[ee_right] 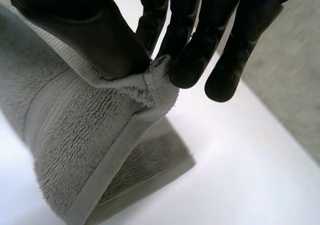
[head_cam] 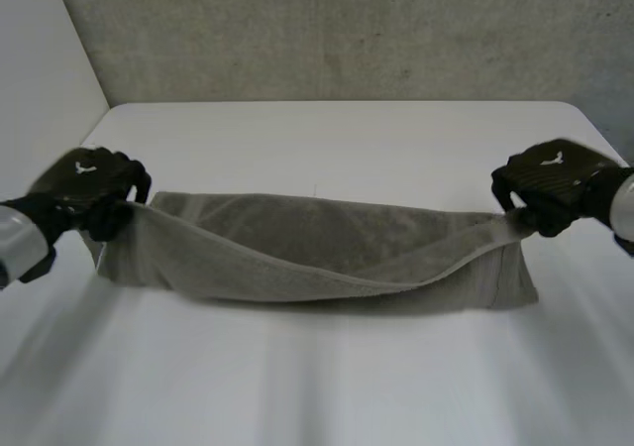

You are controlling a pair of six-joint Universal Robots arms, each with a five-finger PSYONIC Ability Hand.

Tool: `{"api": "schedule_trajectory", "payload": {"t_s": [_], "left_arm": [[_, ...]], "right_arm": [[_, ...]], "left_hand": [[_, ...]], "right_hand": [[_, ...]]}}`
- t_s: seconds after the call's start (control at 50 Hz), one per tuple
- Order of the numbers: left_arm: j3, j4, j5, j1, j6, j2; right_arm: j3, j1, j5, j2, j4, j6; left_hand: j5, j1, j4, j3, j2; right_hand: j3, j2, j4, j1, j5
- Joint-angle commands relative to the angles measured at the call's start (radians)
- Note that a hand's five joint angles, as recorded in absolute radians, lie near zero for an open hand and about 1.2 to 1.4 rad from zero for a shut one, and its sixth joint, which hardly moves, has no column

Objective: Fold the towel.

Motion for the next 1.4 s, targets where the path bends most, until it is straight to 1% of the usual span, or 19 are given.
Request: {"api": "schedule_trajectory", "payload": {"t_s": [0.02, 0.1, 0.16, 0.28, 0.34, 0.38, 0.5, 0.52, 0.54, 0.56, 0.58, 0.6, 0.72, 0.88, 1.02, 1.2, 1.24, 1.28, 1.4], "left_arm": [[0.193, -0.006, -0.142, -0.082, 0.064, -0.219], [0.350, -0.021, -0.232, -0.137, 0.095, -0.361], [0.438, -0.032, -0.260, -0.155, 0.098, -0.439], [0.563, -0.036, -0.274, -0.204, 0.099, -0.541], [0.642, -0.038, -0.308, -0.230, 0.099, -0.592], [0.706, -0.039, -0.359, -0.238, 0.099, -0.634], [0.771, -0.049, -0.398, -0.258, 0.099, -0.677], [0.782, -0.052, -0.398, -0.270, 0.099, -0.685], [0.782, -0.055, -0.401, -0.282, 0.099, -0.688], [0.782, -0.055, -0.401, -0.283, 0.099, -0.688], [0.782, -0.055, -0.406, -0.293, 0.099, -0.688], [0.780, -0.052, -0.406, -0.301, 0.099, -0.688], [0.782, -0.053, -0.407, -0.302, 0.098, -0.674], [0.737, -0.053, -0.447, -0.278, 0.084, -0.570], [0.590, -0.038, -0.436, -0.250, 0.084, -0.418], [0.406, -0.035, -0.420, -0.246, 0.084, -0.292], [0.325, -0.016, -0.386, -0.244, 0.084, -0.233], [0.284, 0.002, -0.371, -0.240, 0.084, -0.204], [0.135, 0.054, -0.338, -0.236, 0.063, -0.098]], "right_arm": [[-0.132, 0.032, 0.072, 0.186, -0.013, 0.030], [-0.239, 0.061, 0.155, 0.293, -0.031, 0.078], [-0.305, 0.068, 0.198, 0.359, -0.039, 0.101], [-0.374, 0.082, 0.238, 0.418, -0.048, 0.138], [-0.399, 0.093, 0.272, 0.445, -0.062, 0.147], [-0.414, 0.094, 0.321, 0.465, -0.077, 0.146], [-0.431, 0.107, 0.364, 0.484, -0.083, 0.141], [-0.434, 0.108, 0.367, 0.485, -0.082, 0.142], [-0.434, 0.110, 0.368, 0.487, -0.082, 0.142], [-0.434, 0.110, 0.368, 0.487, -0.082, 0.142], [-0.432, 0.111, 0.368, 0.485, -0.082, 0.142], [-0.431, 0.114, 0.365, 0.485, -0.083, 0.145], [-0.429, 0.114, 0.367, 0.467, -0.109, 0.155], [-0.373, 0.101, 0.367, 0.283, -0.172, 0.159], [-0.269, 0.101, 0.353, 0.119, -0.185, 0.142], [-0.112, 0.099, 0.313, 0.002, -0.155, 0.092], [-0.057, 0.099, 0.298, -0.027, -0.157, 0.093], [-0.031, 0.099, 0.295, -0.039, -0.154, 0.090], [0.113, 0.099, 0.282, -0.052, -0.142, 0.080]], "left_hand": [[-0.279, 0.001, -0.127, -0.162, -0.121], [-0.279, 0.001, -0.127, -0.162, -0.121], [-0.279, 0.001, -0.127, -0.162, -0.121], [-0.293, -0.013, -0.142, -0.176, -0.135], [-0.314, -0.034, -0.162, -0.197, -0.156], [-0.329, -0.049, -0.177, -0.211, -0.170], [-0.428, -0.148, -0.277, -0.311, -0.270], [-0.676, -0.396, -0.524, -0.558, -0.517], [-1.097, -0.817, -0.945, -0.979, -0.938], [-1.101, -0.821, -0.949, -0.983, -0.943], [-1.450, -1.170, -1.298, -1.332, -1.291], [-1.501, -1.221, -1.349, -1.383, -1.343], [-1.501, -1.221, -1.349, -1.383, -1.343], [-1.482, -1.202, -1.331, -1.365, -1.324], [-1.471, -1.191, -1.319, -1.353, -1.313], [-1.462, -1.182, -1.310, -1.344, -1.304], [-1.462, -1.182, -1.310, -1.344, -1.304], [-1.462, -1.182, -1.310, -1.344, -1.304], [-1.459, -1.179, -1.307, -1.342, -1.301]], "right_hand": [[0.056, 0.060, 0.055, 0.076, 0.036], [0.056, 0.060, 0.055, 0.076, 0.036], [0.056, 0.060, 0.055, 0.076, 0.036], [0.056, 0.060, 0.055, 0.076, 0.036], [0.056, 0.060, 0.055, 0.076, 0.036], [0.056, 0.060, 0.055, 0.076, 0.036], [0.056, 0.060, 0.055, 0.076, 0.036], [0.014, 0.017, 0.012, 0.034, -0.006], [-0.510, -0.506, -0.511, -0.490, -0.530], [-0.515, -0.511, -0.516, -0.495, -0.535], [-1.053, -1.049, -1.054, -1.033, -1.073], [-1.165, -1.162, -1.167, -1.146, -1.186], [-1.165, -1.162, -1.167, -1.146, -1.186], [-1.165, -1.162, -1.167, -1.146, -1.186], [-1.165, -1.162, -1.167, -1.146, -1.186], [-1.165, -1.162, -1.167, -1.146, -1.186], [-0.960, -0.956, -0.961, -0.940, -0.980], [-0.871, -0.868, -0.873, -0.851, -0.891], [-0.850, -0.846, -0.851, -0.830, -0.870]]}}
